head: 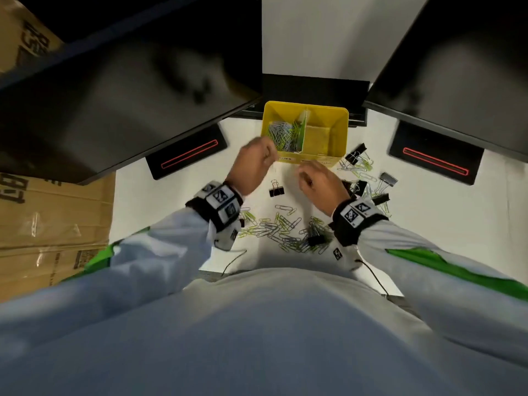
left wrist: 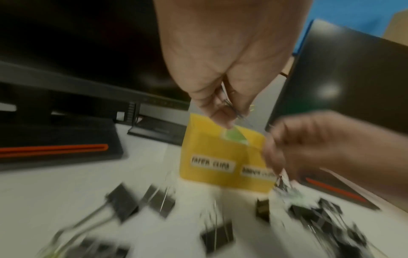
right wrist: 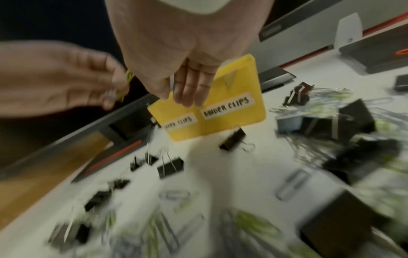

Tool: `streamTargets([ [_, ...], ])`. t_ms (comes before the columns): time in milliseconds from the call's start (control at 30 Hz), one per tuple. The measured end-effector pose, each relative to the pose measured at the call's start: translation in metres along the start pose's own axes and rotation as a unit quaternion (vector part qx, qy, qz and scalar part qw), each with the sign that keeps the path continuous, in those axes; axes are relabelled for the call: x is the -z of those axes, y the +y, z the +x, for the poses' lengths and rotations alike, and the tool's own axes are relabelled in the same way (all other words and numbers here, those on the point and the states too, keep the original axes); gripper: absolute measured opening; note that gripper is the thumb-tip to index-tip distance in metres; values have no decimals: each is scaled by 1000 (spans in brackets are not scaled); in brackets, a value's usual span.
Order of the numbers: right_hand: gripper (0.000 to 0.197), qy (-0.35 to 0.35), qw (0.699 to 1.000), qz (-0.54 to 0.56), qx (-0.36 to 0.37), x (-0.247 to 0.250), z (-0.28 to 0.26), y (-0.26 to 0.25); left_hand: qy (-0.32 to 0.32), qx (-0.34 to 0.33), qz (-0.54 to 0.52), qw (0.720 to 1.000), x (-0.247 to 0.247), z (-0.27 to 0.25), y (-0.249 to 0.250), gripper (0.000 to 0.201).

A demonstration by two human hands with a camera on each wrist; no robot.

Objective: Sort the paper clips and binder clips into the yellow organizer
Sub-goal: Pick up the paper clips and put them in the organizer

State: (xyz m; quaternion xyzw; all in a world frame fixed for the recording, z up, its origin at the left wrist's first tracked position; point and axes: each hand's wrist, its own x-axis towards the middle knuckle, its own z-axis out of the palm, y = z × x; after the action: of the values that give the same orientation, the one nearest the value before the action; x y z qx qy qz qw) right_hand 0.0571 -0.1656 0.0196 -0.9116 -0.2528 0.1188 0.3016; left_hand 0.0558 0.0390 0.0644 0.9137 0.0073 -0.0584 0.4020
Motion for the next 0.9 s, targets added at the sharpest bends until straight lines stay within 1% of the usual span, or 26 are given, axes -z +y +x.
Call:
streamTargets([
  [67,29,-116,993,-23,-22,-9,-12,3,34,14,-8,999,6,31,7,6],
  [133,50,-235,969,-60,-53,-18,-17,0,21,25,9,999,4,56,7,4],
  [167,62,-276,956,-86,-47,-22,-17,-1,9,26,29,999,3,64,7,8],
  [200,72,-306,945,-109,-31,-27,-16,-4,-1,24,50,998,0,68,7,16],
  [267,82,-340,929,-143,16,-36,-16,-9,0,20,76,997,-2,63,3,28],
  [300,82,-346,924,-156,45,-41,-16,-11,10,16,82,996,-2,55,-1,29],
  [367,75,-341,919,-173,96,-49,-17,-15,16,20,91,996,0,31,-18,23],
  [433,69,-329,917,-181,134,-56,-18,-18,-11,48,120,991,3,1,-44,16],
  [533,68,-334,904,-183,195,-67,-13,-27,-36,113,160,980,7,-48,-84,13],
  [567,68,-342,896,-181,216,-72,-11,-33,-43,135,169,975,7,-63,-93,16],
  [667,69,-348,880,-176,271,-86,-7,-50,-79,182,181,963,1,-92,-110,35],
  [700,70,-347,879,-176,277,-88,-6,-57,-85,193,176,962,-2,-95,-113,38],
  [767,68,-340,882,-174,277,-90,-3,-68,-83,209,151,963,-5,-96,-118,34],
  [833,60,-319,899,-149,259,-92,3,-80,-70,221,117,966,-6,-94,-122,24],
  [900,52,-311,917,-129,214,-95,9,-88,-52,218,88,971,-6,-93,-124,16],
])
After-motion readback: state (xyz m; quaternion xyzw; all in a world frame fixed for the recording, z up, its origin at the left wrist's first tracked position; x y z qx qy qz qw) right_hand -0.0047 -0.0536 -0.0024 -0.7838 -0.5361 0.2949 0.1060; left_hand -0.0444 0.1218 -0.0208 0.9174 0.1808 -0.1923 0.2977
